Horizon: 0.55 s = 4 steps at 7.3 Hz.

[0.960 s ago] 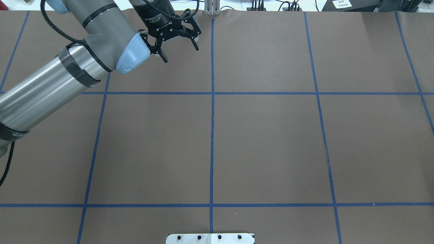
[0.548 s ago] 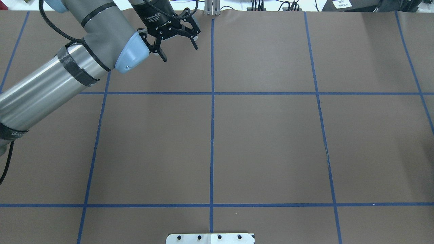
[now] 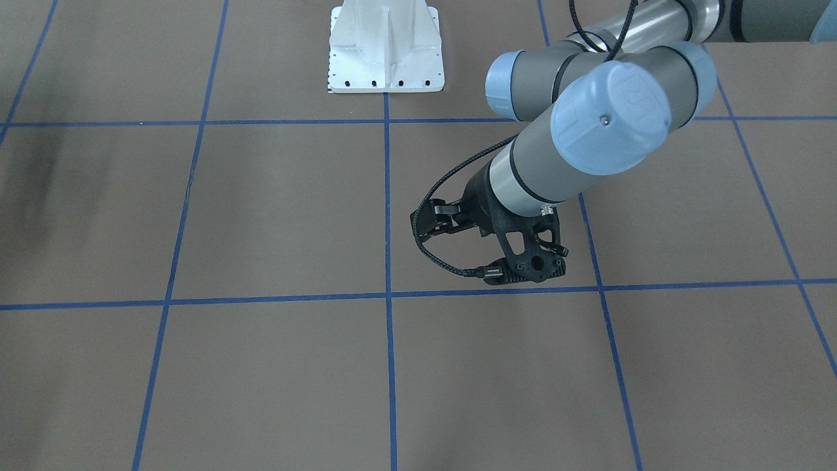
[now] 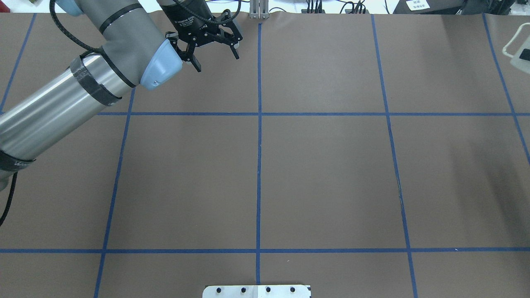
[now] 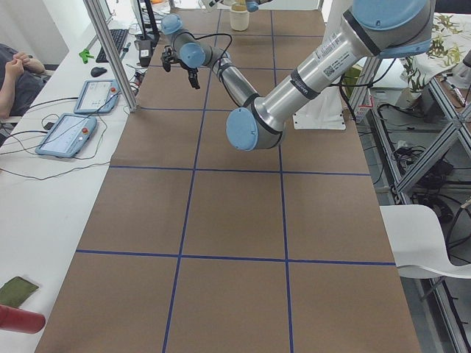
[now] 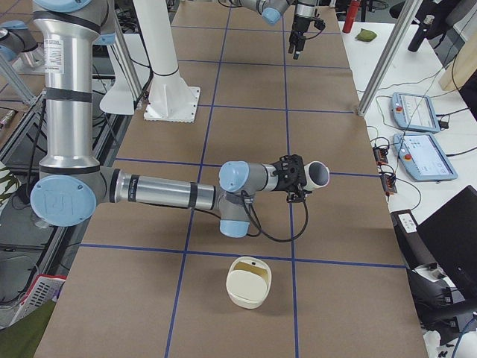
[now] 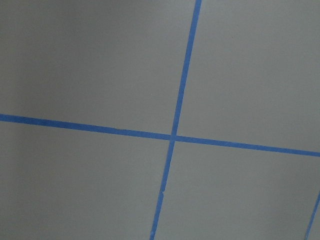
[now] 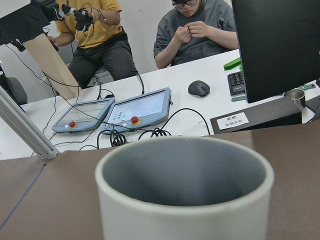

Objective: Left arm hands cup to right arm to dump lemon

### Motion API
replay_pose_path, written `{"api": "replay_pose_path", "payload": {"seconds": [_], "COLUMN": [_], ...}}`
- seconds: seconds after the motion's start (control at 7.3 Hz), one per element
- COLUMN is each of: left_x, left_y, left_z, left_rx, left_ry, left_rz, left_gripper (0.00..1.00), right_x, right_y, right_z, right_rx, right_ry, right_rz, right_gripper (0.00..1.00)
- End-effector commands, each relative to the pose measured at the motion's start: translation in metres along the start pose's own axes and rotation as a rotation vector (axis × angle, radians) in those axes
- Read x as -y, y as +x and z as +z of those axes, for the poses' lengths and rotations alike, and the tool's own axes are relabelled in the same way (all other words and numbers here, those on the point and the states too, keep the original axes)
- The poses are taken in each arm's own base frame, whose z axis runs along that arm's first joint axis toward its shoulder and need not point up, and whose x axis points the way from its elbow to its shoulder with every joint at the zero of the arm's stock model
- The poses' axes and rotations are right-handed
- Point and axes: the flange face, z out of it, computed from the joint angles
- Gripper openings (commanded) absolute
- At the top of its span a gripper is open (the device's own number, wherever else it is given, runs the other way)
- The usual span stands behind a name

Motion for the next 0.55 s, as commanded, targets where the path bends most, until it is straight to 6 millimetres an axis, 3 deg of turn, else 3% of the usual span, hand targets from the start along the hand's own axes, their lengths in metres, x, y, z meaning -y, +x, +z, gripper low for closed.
{"api": "replay_pose_path", "payload": {"seconds": [0.0, 0.14, 0.41], "left_x": [-0.001, -0.002, -0.002], "left_y": [0.001, 0.003, 0.004], "left_z": [0.000, 0.000, 0.001], "left_rx": [-0.006, -0.013, -0.015], "left_ry": [0.004, 0.007, 0.007], "left_rz": [0.011, 0.021, 0.025], "left_gripper": [1.00, 1.00, 1.00], "right_x": [0.001, 0.006, -0.021], "right_y": [-0.040, -0.072, -0.161], "right_z": [0.051, 0.077, 0.123], "right_rx": [-0.049, -0.052, -0.115], "right_ry": [-0.040, -0.053, -0.040], "right_rz": [-0.271, -0.377, -0.576], "right_gripper": [0.00, 0.00, 0.00]}}
